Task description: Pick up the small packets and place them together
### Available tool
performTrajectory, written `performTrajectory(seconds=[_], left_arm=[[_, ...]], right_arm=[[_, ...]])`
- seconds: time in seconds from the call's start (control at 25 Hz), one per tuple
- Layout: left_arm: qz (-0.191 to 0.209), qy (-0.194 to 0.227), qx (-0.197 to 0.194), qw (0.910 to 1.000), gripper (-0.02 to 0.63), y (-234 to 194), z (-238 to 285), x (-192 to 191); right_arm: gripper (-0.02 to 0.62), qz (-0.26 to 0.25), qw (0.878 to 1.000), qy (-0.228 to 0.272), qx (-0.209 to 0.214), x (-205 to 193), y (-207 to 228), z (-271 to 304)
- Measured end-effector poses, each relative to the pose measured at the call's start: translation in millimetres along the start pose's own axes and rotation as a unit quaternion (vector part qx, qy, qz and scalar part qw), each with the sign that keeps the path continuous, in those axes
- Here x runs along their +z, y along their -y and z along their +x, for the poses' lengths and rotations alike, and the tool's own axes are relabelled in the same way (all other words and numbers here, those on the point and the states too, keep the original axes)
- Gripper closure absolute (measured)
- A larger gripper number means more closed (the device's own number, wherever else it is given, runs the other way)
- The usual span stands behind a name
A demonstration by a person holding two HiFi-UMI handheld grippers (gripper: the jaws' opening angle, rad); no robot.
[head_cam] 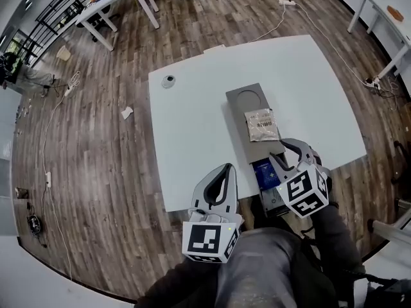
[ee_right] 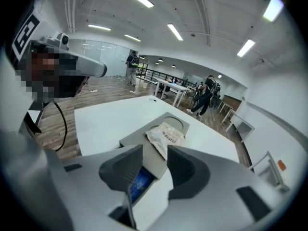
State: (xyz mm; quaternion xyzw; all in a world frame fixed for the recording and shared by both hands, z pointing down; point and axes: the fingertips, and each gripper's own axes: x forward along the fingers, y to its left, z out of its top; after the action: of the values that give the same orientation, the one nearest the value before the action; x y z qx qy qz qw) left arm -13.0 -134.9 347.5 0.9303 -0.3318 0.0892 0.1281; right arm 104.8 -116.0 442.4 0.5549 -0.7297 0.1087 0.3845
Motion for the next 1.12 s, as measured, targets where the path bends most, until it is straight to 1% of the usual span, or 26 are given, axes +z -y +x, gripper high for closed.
performTrajectory(seconds=[0.12, 0.24, 0.32, 0.44, 0.56, 0.68, 0.76, 0.88, 1.0, 1.12], left_arm=[[0.008, -0.003, -0.020, 0.9998, 0.612, 17, -6, -4], [0.015, -0.009, -0.037, 0.9991, 0.612, 32, -11, -7], [0.017, -0.013, -0.043, 0.9989, 0.612, 37, -13, -9], [0.017, -0.016, -0.042, 0.9988, 0.611, 40, -16, -12], [0.016, -0.021, -0.040, 0.9988, 0.611, 42, -17, -15], [0.013, -0.023, -0.033, 0.9991, 0.612, 40, -17, -16], [0.010, -0.025, -0.027, 0.9993, 0.612, 36, -17, -17], [0.005, -0.031, -0.016, 0.9994, 0.612, 28, -16, -21], [0.000, -0.035, -0.002, 0.9994, 0.612, 18, -14, -24], [-0.004, -0.037, 0.008, 0.9993, 0.612, 8, -12, -25]], right_arm=[[0.446, 0.013, 1.000, -0.009, 0.001, -20, -15, -16], [0.446, 0.016, 0.999, -0.024, 0.015, -40, -36, -26], [0.446, 0.006, 0.999, -0.036, 0.025, -51, -51, -28], [0.442, -0.029, 0.998, -0.052, 0.037, -61, -72, -25], [0.421, -0.068, 0.994, -0.067, 0.051, -66, -86, -21], [0.392, -0.095, 0.990, -0.079, 0.073, -69, -96, -15], [0.360, -0.114, 0.985, -0.092, 0.087, -72, -102, -10], [0.340, -0.142, 0.978, -0.112, 0.103, -78, -107, 0], [0.337, -0.163, 0.972, -0.130, 0.109, -83, -109, 11], [0.337, -0.170, 0.971, -0.133, 0.100, -81, -104, 17]])
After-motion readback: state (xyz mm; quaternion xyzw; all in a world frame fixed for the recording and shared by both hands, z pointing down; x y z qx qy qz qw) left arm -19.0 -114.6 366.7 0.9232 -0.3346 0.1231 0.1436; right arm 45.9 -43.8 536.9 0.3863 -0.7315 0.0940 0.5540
